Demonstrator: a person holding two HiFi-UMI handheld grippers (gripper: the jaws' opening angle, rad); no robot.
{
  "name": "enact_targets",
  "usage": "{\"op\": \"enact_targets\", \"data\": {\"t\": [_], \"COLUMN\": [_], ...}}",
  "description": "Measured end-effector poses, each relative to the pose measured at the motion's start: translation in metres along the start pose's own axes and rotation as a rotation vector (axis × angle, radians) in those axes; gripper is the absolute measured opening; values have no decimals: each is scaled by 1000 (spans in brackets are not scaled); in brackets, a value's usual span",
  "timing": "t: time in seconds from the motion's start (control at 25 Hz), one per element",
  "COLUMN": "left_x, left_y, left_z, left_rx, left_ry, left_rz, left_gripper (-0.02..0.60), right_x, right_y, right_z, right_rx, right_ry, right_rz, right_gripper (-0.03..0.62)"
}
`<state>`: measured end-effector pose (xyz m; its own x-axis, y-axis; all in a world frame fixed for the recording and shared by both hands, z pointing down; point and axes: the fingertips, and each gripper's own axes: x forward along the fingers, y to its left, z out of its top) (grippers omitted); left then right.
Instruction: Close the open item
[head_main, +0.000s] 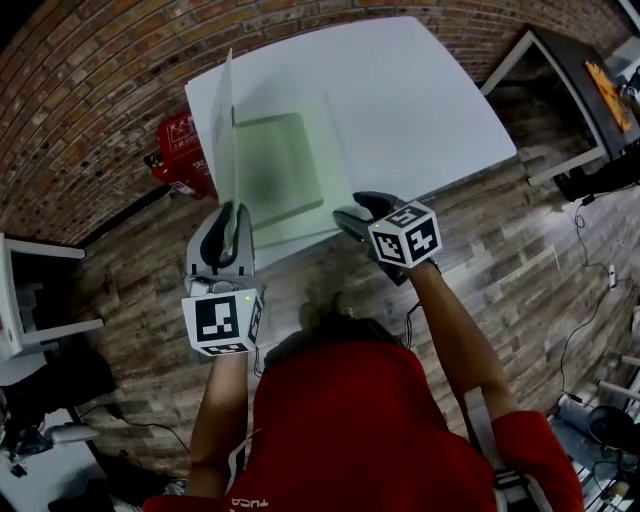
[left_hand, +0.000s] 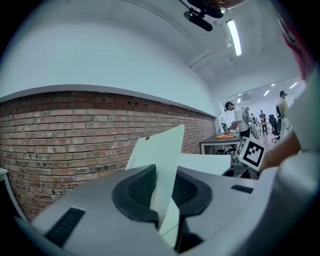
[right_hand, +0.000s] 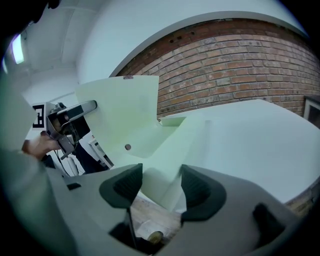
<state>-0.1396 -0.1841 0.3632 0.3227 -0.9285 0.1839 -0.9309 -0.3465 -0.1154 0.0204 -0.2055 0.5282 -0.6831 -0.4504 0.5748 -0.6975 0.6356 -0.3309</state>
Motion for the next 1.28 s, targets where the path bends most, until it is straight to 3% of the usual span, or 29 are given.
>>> {"op": "enact_targets", "data": {"t": [0.6, 1.28], "left_x": [51, 85], "left_y": [-86, -123], "left_z": [-31, -75], "left_rx": [227, 333], "left_ry": [173, 318], "left_rz": [-140, -250], "left_gripper": [80, 91], "right_x": [-2, 0], "right_y": [-2, 1], "right_z": [2, 3], "right_rx": [-29, -119], "right_ry": [-14, -17], "right_rz": [37, 154], "right_gripper": [253, 253]}}
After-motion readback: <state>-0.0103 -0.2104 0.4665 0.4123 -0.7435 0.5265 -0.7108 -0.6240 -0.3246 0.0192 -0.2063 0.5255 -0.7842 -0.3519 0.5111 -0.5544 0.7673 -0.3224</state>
